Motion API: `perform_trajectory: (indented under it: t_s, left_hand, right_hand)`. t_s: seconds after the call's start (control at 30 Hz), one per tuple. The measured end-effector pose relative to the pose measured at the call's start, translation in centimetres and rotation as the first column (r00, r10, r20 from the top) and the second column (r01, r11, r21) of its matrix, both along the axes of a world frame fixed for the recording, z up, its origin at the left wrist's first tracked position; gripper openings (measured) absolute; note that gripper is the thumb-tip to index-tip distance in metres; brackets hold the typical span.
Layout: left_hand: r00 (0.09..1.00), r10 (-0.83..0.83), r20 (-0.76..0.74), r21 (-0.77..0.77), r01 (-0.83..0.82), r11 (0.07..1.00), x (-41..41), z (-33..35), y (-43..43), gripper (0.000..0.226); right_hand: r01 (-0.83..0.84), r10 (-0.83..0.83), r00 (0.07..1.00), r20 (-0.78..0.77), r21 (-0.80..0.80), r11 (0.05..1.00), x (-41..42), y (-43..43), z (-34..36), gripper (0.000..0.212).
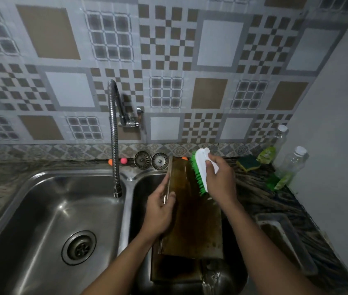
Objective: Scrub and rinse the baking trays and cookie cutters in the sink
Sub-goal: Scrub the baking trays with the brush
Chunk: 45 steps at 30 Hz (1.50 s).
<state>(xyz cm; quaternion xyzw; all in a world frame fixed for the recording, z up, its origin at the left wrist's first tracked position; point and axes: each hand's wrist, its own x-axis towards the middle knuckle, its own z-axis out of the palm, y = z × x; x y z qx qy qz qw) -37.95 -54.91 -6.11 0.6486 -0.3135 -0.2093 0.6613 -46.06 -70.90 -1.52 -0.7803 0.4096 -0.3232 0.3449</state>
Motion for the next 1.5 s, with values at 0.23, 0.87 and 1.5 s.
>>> perform_trajectory:
  t_s: [0.23, 0.87, 1.5]
  left_hand:
    - [0.993, 0.114, 0.024, -0.076, -0.112, 0.991, 1.8, 1.5, -0.4, 0.054]
    - [0.958, 0.280, -0.070, -0.169, -0.287, 0.943, 3.3, 2.2, -1.1, 0.041]
    - [0.928, 0.360, -0.096, -0.174, -0.372, 0.912, 3.0, 2.3, -1.2, 0.041]
  right_hand:
    - [-0.139, 0.150, 0.979, 0.139, -0.090, 0.986, 2.6, 5.1, -0.3, 0.033]
    - [-0.189, 0.213, 0.961, 0.178, -0.141, 0.972, -0.5, 8.5, -1.1, 0.029]
    - [-0.156, 0.184, 0.956, 0.229, -0.135, 0.979, -5.4, 8.9, -4.6, 0.029]
